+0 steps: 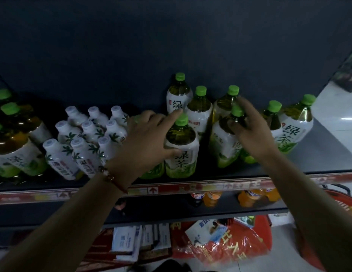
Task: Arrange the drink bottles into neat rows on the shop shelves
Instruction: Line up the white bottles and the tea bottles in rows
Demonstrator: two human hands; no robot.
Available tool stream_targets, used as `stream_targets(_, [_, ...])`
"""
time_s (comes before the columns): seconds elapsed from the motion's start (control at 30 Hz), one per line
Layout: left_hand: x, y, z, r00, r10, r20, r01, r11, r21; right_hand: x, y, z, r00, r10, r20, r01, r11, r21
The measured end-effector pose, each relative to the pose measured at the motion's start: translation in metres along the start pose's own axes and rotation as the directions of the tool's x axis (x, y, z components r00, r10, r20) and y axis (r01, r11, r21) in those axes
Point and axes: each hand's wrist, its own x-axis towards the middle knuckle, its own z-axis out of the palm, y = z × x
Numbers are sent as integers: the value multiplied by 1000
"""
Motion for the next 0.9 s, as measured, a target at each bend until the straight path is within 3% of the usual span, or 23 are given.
stream_targets(0.1, [-3,-3,2,1000,-2,19,2,1000,-17,-5,3,6,999,38,-12,-39,994,-99])
stream_targets(0.37, [-5,0,-4,999,-18,30,18,1000,-21,-17,-16,33,997,-42,-68,20,953,-301])
stream_targets(0.53, [-7,-2,-1,999,-36,24,36,999,8,-14,-15,36,995,-82,-51,67,966,-248])
stream_targets(0.7, [-5,-3,0,999,-36,2,36,999,32,-13,-23,27,997,-69,41,77,970,-231])
stream_targets(0.8, [-7,-4,2,997,-8,-76,12,999,51,-1,-41,9,984,-33,175,68,979,-194])
stream_targets(0.9, [-9,-5,2,996,17,-86,-10,997,78,39,-60,-1,978,-101,183,132,977,-169])
